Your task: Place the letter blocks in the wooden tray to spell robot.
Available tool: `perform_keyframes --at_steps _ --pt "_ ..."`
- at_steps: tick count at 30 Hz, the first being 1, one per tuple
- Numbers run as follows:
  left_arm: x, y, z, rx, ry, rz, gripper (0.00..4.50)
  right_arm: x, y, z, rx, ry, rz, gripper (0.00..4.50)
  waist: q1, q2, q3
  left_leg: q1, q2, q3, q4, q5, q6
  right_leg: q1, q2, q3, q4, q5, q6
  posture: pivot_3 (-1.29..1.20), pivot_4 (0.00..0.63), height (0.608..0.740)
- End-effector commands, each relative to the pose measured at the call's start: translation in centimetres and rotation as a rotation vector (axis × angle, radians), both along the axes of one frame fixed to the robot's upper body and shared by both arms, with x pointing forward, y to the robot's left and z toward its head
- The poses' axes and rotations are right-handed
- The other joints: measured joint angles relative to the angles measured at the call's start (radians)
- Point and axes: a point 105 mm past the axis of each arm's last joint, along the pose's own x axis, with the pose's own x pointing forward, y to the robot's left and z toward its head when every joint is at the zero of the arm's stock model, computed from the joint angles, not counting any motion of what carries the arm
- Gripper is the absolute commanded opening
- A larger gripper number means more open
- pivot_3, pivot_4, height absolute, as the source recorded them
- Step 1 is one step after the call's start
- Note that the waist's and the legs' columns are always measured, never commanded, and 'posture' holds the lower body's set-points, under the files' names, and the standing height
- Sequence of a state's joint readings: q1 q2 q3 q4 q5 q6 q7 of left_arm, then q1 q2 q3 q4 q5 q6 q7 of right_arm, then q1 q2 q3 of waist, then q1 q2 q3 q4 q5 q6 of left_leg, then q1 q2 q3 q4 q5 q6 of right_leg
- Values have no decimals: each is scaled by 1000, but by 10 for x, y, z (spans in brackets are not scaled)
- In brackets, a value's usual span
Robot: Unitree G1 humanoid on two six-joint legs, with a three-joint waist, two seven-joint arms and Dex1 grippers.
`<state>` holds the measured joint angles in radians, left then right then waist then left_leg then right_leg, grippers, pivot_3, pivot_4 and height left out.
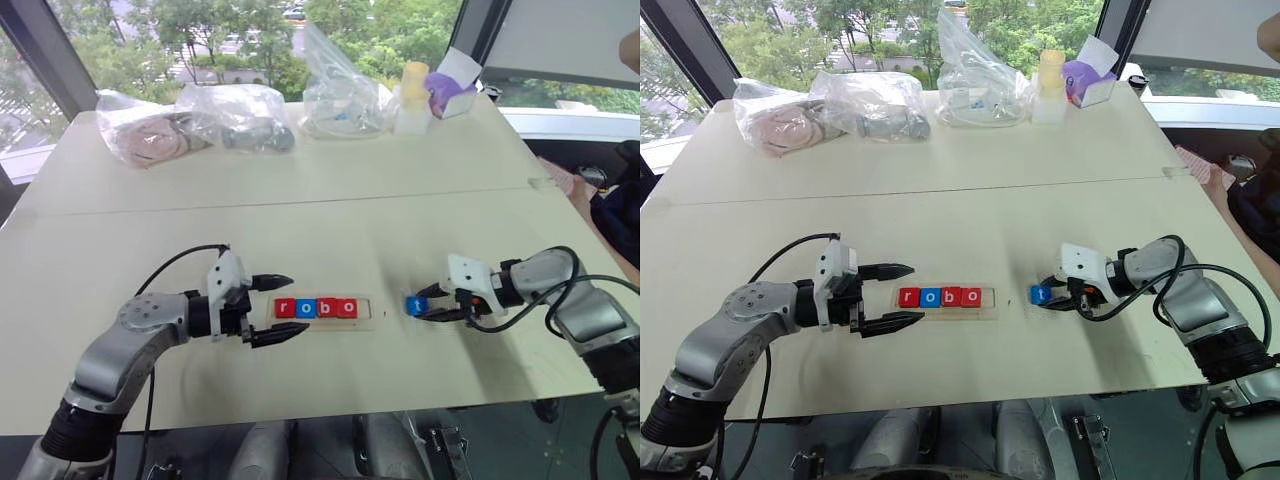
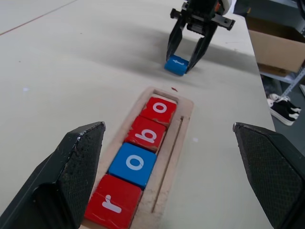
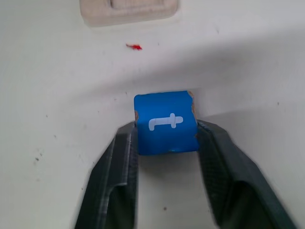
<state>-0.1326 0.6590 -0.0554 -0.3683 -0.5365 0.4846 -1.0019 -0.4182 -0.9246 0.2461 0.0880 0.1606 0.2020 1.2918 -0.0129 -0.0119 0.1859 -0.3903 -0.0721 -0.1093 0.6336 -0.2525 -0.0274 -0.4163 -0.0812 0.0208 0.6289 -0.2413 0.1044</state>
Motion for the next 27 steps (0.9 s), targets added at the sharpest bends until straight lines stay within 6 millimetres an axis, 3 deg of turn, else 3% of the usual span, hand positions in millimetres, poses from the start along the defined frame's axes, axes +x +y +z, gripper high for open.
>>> perform_keyframes --at_steps 1,5,9,19,27 --pt "-5 4 9 15 -50 -31 4500 1 11 16 30 -71 28 1120 2 0 0 0 0 0 0 0 0 0 0 0 0 0 0 0 150 740" --pt "-6 14 8 48 -47 -45 4500 -3 46 35 122 -72 36 1120 0 0 0 0 0 0 0 0 0 -1 0 0 0 0 0 0 150 740" --pt "-3 15 9 51 -55 -45 4500 -9 66 32 117 -57 30 1120 4 0 0 -1 0 0 0 0 0 -2 0 1 1 0 0 0 150 740" --pt "-5 19 9 69 -67 -63 4500 -8 78 17 62 -47 13 1120 1 0 0 -2 0 0 0 0 0 -2 -1 0 0 0 0 0 150 740" --pt "-4 18 10 66 -72 -61 4500 -9 81 16 52 -43 24 1120 2 0 0 -2 0 0 0 0 0 -3 -1 0 0 0 0 0 150 740"
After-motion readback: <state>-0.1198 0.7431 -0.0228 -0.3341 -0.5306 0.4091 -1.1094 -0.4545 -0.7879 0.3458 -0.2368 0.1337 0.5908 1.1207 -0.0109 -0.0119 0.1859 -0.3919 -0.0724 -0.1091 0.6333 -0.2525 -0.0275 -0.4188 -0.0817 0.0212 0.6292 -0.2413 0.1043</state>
